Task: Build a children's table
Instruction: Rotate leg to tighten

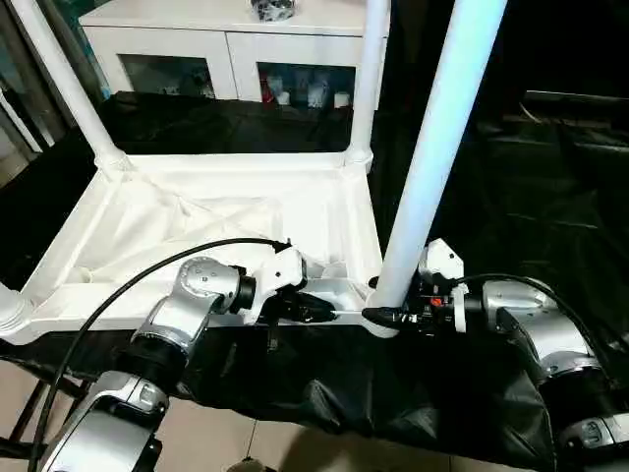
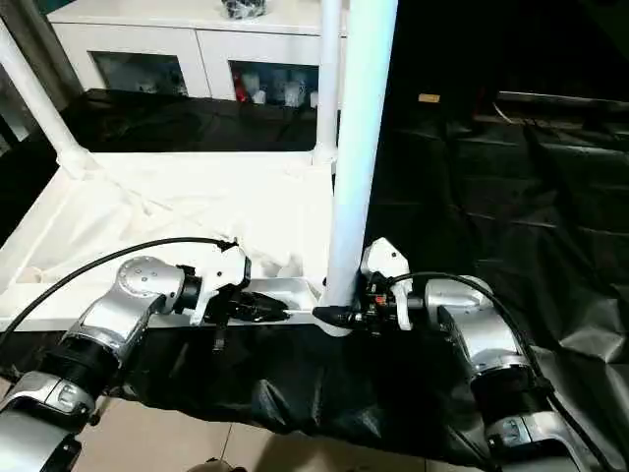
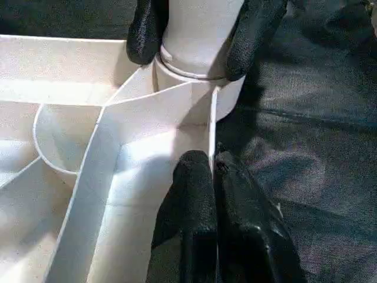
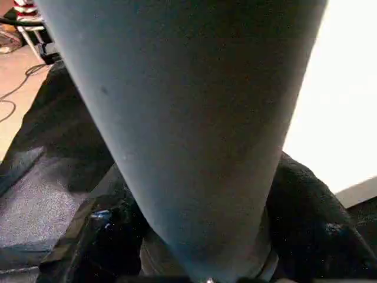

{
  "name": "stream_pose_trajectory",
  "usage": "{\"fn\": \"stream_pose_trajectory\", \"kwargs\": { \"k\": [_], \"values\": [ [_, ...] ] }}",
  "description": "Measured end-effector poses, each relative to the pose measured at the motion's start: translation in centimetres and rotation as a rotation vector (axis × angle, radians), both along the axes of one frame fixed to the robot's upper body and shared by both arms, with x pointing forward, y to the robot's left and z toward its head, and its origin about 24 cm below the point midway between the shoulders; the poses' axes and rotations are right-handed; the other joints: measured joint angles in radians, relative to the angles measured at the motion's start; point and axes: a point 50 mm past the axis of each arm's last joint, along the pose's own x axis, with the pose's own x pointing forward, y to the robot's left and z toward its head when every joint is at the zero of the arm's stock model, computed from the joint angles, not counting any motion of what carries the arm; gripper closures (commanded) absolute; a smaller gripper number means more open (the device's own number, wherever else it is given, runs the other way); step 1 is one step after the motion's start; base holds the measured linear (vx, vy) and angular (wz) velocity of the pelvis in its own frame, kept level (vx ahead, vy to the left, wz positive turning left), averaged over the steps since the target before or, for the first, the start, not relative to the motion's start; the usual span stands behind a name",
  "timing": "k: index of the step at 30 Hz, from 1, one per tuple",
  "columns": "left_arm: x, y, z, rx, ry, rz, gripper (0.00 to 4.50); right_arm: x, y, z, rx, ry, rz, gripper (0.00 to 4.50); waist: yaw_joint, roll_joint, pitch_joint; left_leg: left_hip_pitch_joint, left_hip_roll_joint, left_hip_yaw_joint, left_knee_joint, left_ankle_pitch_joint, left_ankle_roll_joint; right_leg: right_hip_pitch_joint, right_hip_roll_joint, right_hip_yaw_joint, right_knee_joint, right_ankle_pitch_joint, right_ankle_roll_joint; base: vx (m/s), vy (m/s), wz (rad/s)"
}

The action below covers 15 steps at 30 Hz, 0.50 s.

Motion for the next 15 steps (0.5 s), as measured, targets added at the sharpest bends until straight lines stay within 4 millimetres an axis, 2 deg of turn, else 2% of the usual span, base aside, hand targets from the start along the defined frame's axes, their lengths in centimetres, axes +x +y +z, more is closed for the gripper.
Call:
{"fn": "stream_pose_trajectory", "kwargs": {
  "k": [3, 6, 9, 15],
  "values": [
    [0.0, -0.1, -0.1, -0.003, -0.005, 0.010, 4.50, 0.0, 0.1, -0.2, 0.017, -0.003, -0.035, 2.03, 0.000, -0.001, 0.000, 0.000, 0.000, 0.000, 0.000, 0.000, 0.000, 0.000, 0.000, 0.000, 0.001, 0.000, 0.000, 0.000, 0.000, 0.00],
    [0.4, -0.2, -0.1, 0.002, -0.041, 0.082, 4.50, 0.6, 0.8, -0.6, 0.045, -0.024, -0.170, 2.03, -0.012, -0.001, -0.001, 0.001, 0.001, 0.000, 0.002, -0.002, -0.005, 0.000, 0.000, 0.000, 0.004, 0.001, -0.001, 0.000, 0.000, 0.00],
    [1.0, -1.0, -0.4, -0.001, -0.076, 0.196, 4.50, 1.7, 1.5, -1.2, 0.066, -0.044, -0.386, 2.03, -0.031, -0.002, -0.001, 0.002, 0.001, 0.000, 0.003, -0.001, -0.008, 0.003, 0.000, 0.001, 0.003, 0.001, 0.000, 0.000, 0.000, 0.00],
    [1.8, -3.7, -0.7, -0.007, -0.111, 0.368, 4.50, 3.7, 3.0, -1.6, 0.064, -0.078, -0.742, 2.03, -0.050, -0.001, -0.001, 0.010, 0.000, 0.001, 0.004, 0.000, -0.008, 0.008, 0.000, 0.002, 0.003, -0.001, 0.003, 0.000, 0.000, 0.00]
  ]
}}
